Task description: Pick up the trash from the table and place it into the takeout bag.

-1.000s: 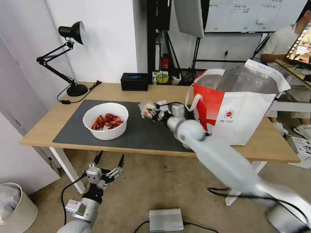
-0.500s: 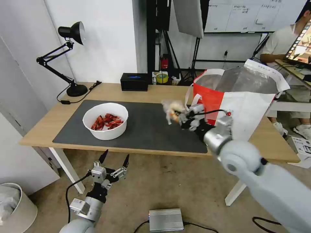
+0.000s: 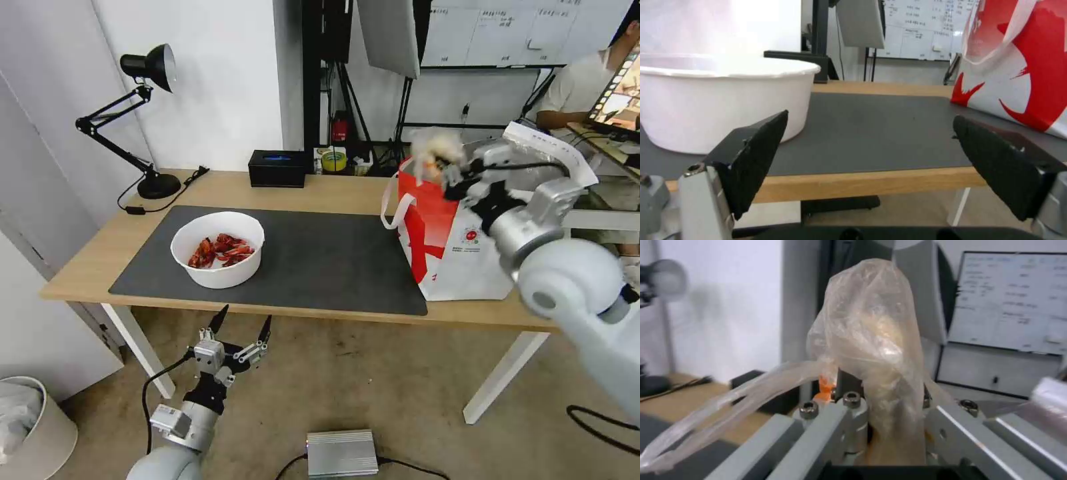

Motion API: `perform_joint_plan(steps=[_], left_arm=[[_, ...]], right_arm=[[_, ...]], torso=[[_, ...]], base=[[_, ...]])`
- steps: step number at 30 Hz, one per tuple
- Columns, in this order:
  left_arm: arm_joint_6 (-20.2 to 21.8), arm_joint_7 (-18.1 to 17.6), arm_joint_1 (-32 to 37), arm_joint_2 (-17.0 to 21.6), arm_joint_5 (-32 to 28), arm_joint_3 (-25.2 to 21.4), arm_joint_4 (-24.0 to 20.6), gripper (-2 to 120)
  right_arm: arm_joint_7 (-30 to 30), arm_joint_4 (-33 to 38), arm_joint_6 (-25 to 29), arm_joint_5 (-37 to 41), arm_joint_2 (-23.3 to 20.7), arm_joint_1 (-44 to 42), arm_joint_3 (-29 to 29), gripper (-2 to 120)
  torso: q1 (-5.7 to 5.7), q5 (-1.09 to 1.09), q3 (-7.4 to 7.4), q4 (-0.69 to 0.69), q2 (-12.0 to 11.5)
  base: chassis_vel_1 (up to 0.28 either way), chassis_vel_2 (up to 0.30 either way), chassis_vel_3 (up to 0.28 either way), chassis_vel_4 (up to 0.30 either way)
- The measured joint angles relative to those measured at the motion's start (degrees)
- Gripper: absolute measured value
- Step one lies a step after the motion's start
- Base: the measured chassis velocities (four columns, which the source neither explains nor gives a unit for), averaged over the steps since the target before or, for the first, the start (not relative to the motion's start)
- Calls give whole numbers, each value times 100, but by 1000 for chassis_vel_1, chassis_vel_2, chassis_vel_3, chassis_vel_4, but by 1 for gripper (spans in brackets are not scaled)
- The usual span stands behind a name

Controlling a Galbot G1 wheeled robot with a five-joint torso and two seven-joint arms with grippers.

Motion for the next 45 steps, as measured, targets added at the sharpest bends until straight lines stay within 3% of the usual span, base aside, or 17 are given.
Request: perform_joint_plan(steps=[7,10,18,19,27,33,35,45], left_arm=[[-2,0,-21,-2,-1,0,4,100],[-15,8,-9,-4,9,-9,13,100],[-22,8,-9,22,9,-31,6,100],[-29,9,-10,20,9,-32,7,100],[-53,9,-40,33,2,-39,29,100],[-53,9,-87,52,-16,-31,36,100],[-53,9,-88,53,-17,-28,36,100],[-46,9,-106,81,-29,-14,27,100]], right_arm=[[110,-396,-88,282,-90,341,-12,5],[532,-804,-455,648,-64,549,-60,5],[1410,-958,-1218,1718,11,862,-126,5],[1731,-989,-1458,2144,12,1014,-158,5],[2442,-991,-1814,2869,-13,1233,-191,5],[2887,-941,-1911,3256,-32,1326,-194,30],[2898,-932,-1911,3259,-42,1326,-194,33],[2840,-907,-1876,3222,-120,1309,-211,73]], torso=[[1,-1,0,0,0],[1,-1,0,-1,0],[1,-1,0,0,0],[1,-1,0,0,0],[1,-1,0,0,0],[1,-2,0,0,0],[1,-1,0,0,0],[0,-1,0,-1,0]], base=[[0,0,0,0],[0,0,0,0],[0,0,0,0],[0,0,0,0],[0,0,0,0],[0,0,0,0],[0,0,0,0],[0,0,0,0]])
